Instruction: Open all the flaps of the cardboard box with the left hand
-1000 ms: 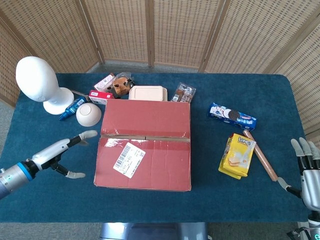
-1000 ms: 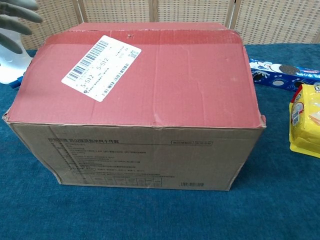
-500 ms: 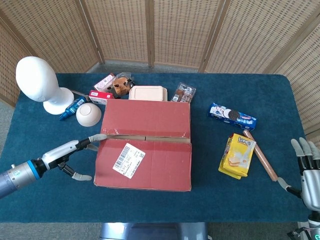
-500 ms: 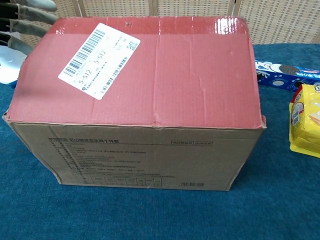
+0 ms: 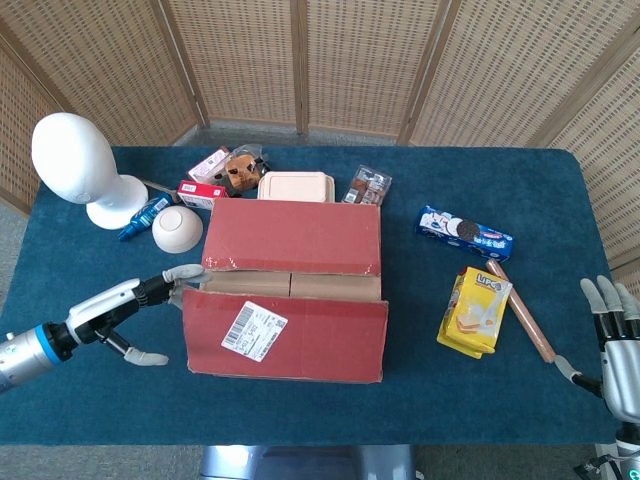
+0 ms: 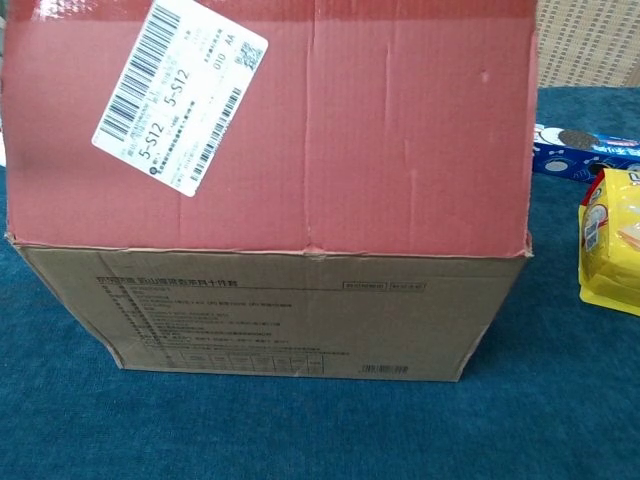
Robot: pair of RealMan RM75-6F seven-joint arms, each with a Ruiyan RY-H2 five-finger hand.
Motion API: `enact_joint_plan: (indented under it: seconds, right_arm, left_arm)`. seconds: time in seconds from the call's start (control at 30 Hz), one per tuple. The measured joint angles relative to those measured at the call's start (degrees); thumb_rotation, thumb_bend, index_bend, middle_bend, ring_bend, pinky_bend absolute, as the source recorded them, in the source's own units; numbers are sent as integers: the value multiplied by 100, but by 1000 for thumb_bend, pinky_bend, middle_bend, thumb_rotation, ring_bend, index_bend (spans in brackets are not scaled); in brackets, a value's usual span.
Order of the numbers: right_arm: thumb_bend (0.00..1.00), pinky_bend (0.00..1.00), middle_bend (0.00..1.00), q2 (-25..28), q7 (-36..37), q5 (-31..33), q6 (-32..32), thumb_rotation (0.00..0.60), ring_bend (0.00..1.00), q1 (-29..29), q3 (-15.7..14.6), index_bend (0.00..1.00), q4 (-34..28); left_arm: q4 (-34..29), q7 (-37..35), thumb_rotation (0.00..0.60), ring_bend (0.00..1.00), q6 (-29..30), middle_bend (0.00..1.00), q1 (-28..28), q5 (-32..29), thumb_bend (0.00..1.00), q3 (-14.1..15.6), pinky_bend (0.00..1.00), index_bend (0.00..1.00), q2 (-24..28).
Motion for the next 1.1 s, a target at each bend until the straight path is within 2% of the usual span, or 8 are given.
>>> enact_joint_plan:
  seconds: [0.17, 0.33, 0.8, 1.1]
  right_arm:
    - [0, 144, 0, -7, -39, 0, -12, 600, 0, 4, -5, 0, -12]
    - [0, 145, 0, -8, -58, 9, -34, 600, 0, 8, -9, 0, -17]
    - [0, 144, 0, 5, -48, 22, -39, 600, 0, 9, -5, 0, -33]
    - [0, 144, 0, 23, 3, 28, -32, 600, 0, 5, 1, 0, -22]
  left_arm:
    - [190, -381, 600, 238, 537, 191, 39, 216, 0, 116, 474, 45, -100]
    - [371, -750, 600, 280, 817, 234, -39, 458, 0, 263, 505, 46, -257]
    - [327, -801, 600, 313, 666, 240, -400, 754, 0, 587, 532, 46, -449]
    - [474, -1030, 600, 325, 874, 240, -632, 1059, 0, 908, 564, 40, -587]
